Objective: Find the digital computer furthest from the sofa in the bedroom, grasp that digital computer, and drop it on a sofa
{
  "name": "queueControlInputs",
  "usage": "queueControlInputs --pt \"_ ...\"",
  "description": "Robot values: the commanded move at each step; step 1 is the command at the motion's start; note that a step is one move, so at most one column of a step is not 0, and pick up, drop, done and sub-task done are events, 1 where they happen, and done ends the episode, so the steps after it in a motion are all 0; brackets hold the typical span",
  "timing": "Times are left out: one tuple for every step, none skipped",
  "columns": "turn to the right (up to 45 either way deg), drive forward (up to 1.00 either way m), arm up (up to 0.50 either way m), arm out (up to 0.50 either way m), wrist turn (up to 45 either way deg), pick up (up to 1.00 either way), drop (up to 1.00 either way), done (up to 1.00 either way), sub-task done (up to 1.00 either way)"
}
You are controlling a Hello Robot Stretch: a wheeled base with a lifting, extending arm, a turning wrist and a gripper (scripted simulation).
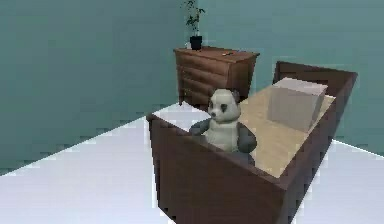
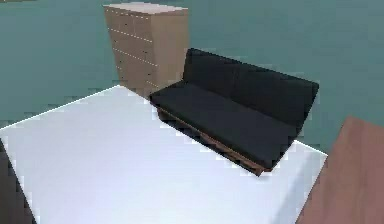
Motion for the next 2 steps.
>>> queueControlInputs --pt "-45.0 0.0 0.0 0.0 0.0 0.0 0.0 0.0 0.0" --pt "-45.0 0.0 0.0 0.0 0.0 0.0 0.0 0.0 0.0"
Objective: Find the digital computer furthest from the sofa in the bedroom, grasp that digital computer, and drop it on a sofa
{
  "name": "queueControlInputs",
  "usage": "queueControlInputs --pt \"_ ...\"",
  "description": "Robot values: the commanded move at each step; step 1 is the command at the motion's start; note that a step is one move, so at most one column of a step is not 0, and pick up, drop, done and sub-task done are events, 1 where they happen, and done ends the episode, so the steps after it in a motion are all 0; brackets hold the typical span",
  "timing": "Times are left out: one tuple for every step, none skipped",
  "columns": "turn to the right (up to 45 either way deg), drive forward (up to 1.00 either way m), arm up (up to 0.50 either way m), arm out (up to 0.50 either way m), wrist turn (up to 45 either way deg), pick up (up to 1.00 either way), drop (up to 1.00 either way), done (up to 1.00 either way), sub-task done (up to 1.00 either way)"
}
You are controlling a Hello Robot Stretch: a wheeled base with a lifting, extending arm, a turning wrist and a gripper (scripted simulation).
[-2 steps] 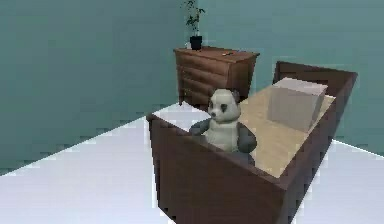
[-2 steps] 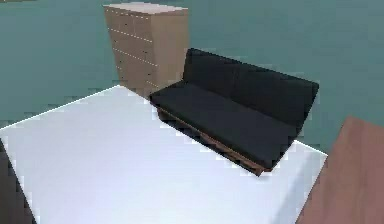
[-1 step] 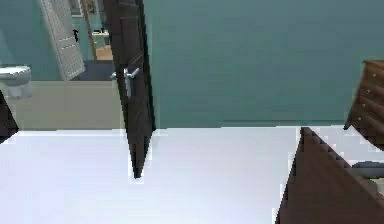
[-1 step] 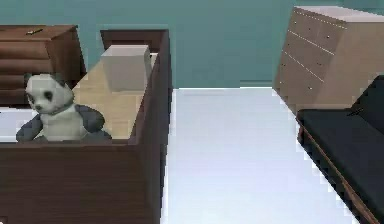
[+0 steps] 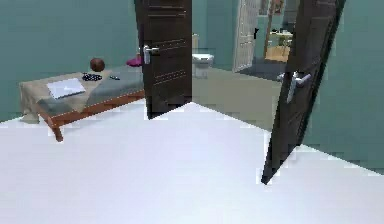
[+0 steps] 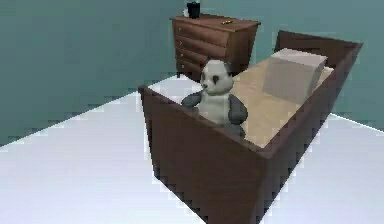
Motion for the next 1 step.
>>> queueControlInputs --pt "-42.0 0.0 0.0 0.0 0.0 0.0 0.0 0.0 0.0"
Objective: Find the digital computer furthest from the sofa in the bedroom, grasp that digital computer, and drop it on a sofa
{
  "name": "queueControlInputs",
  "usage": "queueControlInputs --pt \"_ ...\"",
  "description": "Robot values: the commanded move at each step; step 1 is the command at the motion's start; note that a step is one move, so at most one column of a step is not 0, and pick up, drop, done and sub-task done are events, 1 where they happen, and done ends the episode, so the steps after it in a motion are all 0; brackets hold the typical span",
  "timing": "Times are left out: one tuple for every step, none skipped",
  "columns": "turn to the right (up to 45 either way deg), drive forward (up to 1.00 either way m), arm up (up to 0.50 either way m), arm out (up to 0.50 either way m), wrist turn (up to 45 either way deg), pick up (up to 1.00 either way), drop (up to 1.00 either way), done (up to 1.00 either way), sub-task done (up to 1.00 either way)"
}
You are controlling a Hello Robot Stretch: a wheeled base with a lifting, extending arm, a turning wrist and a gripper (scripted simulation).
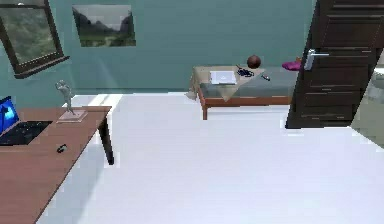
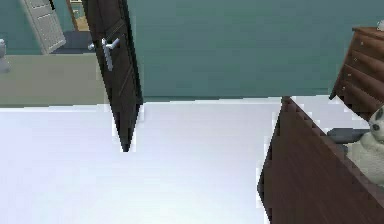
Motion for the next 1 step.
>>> queueControlInputs --pt "0.0 1.0 0.0 0.0 0.0 0.0 0.0 0.0 0.0"
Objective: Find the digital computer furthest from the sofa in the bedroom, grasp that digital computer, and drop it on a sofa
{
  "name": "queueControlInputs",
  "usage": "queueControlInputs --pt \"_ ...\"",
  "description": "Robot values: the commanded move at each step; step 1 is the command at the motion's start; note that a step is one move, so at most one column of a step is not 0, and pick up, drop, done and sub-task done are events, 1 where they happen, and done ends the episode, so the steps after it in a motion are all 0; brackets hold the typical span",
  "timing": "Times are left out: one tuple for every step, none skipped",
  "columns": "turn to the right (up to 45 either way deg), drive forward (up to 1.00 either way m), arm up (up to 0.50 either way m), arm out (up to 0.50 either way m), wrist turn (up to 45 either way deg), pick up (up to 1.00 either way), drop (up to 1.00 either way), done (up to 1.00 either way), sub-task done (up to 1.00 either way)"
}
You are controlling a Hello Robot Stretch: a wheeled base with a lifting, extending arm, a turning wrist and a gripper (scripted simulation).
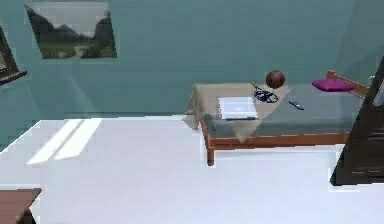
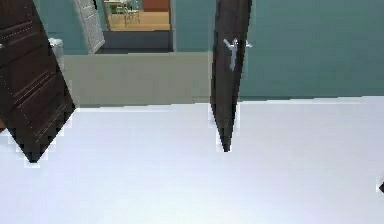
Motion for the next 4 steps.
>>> queueControlInputs --pt "0.0 0.8 0.0 0.0 0.0 0.0 0.0 0.0 0.0" --pt "-45.0 0.0 0.0 0.0 0.0 0.0 0.0 0.0 0.0" --pt "-18.0 0.0 0.0 0.0 0.0 0.0 0.0 0.0 0.0" --pt "45.0 0.0 0.0 0.0 0.0 0.0 0.0 0.0 0.0"
